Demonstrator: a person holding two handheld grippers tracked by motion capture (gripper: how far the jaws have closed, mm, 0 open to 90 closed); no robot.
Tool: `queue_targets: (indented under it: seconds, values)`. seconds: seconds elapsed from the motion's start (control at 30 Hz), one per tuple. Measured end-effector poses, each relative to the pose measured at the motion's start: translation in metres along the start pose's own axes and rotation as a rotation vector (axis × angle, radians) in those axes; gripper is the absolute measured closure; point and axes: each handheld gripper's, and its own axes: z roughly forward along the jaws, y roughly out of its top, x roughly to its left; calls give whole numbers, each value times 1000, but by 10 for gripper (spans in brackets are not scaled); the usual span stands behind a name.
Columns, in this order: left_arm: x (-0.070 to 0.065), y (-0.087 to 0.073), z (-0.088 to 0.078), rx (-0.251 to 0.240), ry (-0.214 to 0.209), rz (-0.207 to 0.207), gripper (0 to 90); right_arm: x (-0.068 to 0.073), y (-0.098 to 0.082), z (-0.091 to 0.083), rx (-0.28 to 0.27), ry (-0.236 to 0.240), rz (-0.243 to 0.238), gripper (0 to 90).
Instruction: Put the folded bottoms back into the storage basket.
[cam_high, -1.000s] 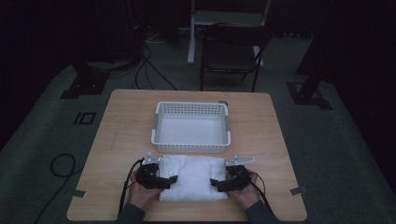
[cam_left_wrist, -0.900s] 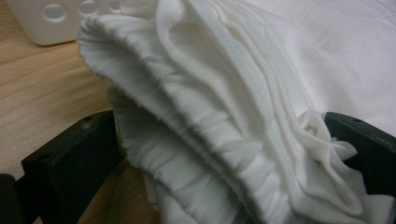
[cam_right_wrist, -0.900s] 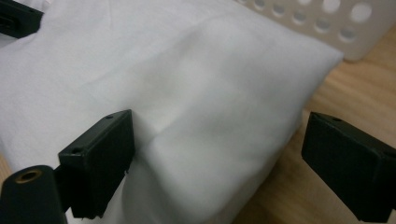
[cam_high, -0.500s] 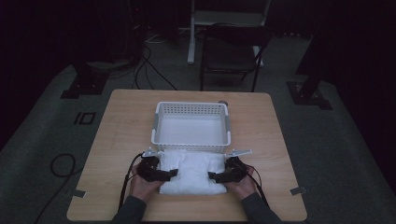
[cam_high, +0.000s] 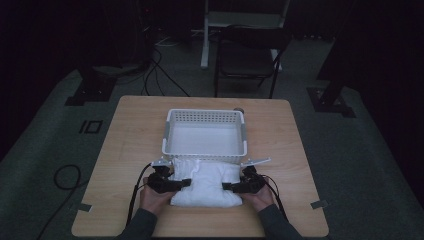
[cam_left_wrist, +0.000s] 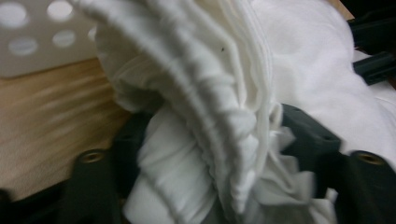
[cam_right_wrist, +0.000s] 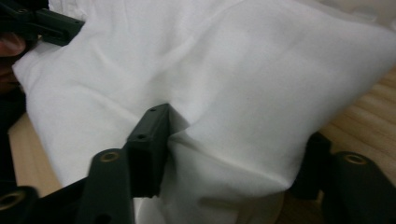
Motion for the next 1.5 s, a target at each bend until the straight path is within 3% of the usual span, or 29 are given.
queue_targets:
  seconds: [0.1, 0.47, 0.63, 0.9, 1.5]
  values:
    - [-2, 1, 0, -4, 6, 11, 438, 0, 1, -1, 1, 11, -1, 512]
    - [-5, -1, -3, -10, 7, 29, 461, 13, -1, -4, -37, -51, -72, 646]
    - [-13, -4, -8, -48, 36, 55, 530, 17, -2, -7, -47, -68, -103, 665]
    - [-22, -9, -15, -80, 48, 65, 547, 29, -6, -14, -81, -108, -156, 676]
    - [-42, -8, -26, -92, 84, 102, 554, 37, -9, -27, -115, -101, -172, 683]
